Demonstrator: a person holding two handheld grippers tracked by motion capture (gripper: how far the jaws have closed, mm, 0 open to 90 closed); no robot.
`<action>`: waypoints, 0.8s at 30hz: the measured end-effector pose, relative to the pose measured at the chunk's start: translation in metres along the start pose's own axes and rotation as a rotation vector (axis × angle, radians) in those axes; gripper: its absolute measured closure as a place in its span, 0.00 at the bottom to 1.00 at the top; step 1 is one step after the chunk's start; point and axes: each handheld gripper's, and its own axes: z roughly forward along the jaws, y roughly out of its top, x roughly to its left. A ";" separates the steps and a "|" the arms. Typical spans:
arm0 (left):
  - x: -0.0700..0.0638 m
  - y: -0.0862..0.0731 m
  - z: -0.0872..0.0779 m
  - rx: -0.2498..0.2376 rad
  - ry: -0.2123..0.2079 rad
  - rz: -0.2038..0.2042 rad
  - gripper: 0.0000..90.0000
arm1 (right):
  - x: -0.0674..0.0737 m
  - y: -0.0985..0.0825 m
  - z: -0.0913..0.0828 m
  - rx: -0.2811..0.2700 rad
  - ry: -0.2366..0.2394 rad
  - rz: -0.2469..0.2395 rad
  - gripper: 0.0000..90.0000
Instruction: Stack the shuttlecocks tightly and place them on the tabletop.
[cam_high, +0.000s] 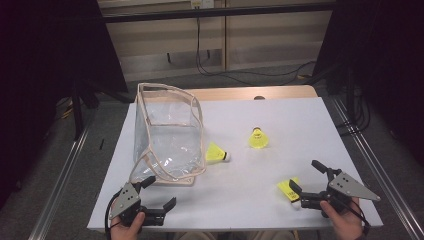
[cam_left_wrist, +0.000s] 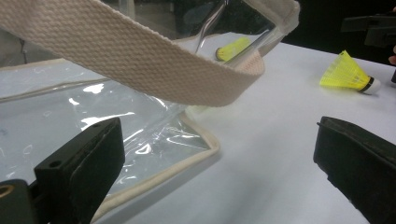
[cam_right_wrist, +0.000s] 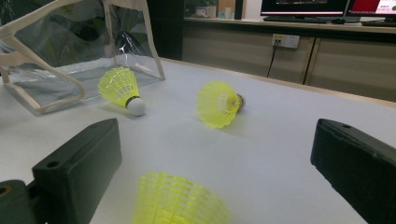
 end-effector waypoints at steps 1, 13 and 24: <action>0.000 0.000 0.000 -0.003 -0.006 -0.008 0.02 | 0.000 0.000 0.000 0.000 0.000 -0.001 0.02; 0.001 0.001 -0.001 -0.005 -0.008 -0.018 0.03 | 0.000 0.000 0.000 0.000 0.004 -0.007 0.02; -0.007 0.001 0.001 0.007 -0.033 -0.014 0.03 | 0.000 0.000 0.001 0.000 0.008 -0.002 0.02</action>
